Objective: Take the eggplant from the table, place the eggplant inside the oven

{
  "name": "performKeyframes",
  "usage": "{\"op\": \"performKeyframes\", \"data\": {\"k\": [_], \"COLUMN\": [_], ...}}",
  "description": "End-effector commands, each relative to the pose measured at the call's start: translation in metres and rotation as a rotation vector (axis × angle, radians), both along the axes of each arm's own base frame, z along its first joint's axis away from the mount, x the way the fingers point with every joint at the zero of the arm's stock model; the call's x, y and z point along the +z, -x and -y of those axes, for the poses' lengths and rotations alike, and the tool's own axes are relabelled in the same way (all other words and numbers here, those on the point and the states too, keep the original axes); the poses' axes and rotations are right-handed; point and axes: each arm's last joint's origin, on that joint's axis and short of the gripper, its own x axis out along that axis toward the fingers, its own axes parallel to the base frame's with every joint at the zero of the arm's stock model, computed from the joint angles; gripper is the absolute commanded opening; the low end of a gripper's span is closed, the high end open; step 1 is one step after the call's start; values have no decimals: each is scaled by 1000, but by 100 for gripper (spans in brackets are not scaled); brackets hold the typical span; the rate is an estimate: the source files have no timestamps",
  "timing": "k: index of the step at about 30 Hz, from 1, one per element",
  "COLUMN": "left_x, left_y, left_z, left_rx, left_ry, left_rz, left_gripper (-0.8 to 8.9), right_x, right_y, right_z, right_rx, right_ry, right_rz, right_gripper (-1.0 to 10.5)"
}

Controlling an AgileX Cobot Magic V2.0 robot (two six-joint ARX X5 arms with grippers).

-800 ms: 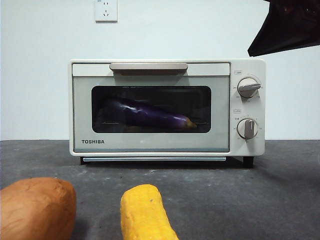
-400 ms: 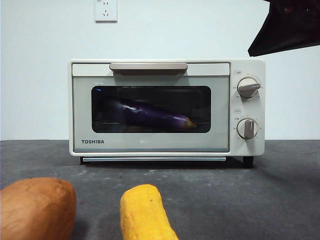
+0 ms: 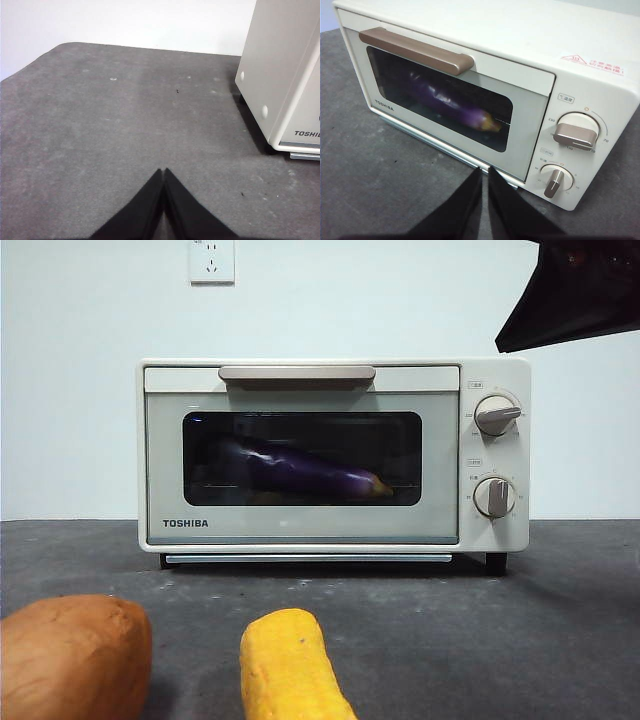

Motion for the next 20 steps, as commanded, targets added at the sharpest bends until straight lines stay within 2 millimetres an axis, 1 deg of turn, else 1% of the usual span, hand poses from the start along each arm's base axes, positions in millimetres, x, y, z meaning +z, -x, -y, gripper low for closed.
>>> {"op": "performKeyframes", "data": {"k": [1, 14, 16, 20], "left_x": [-9, -9, -9, -9], "left_y": [-1, -1, -1, -1], "left_z": [0, 0, 0, 0], "left_rx": [3, 3, 3, 3], "left_ry": [6, 6, 6, 6], "left_rz": [-30, -30, -30, -29], "left_gripper": [8, 8, 8, 8], "right_x": [2, 2, 7, 18], "right_y": [0, 0, 5, 14], "right_z": [-1, -1, 5, 29], "right_rx": [-2, -1, -20, -135], "right_ry": [-15, -11, 19, 53], "right_rz": [4, 3, 47, 174], "right_gripper": [4, 3, 3, 3]}}
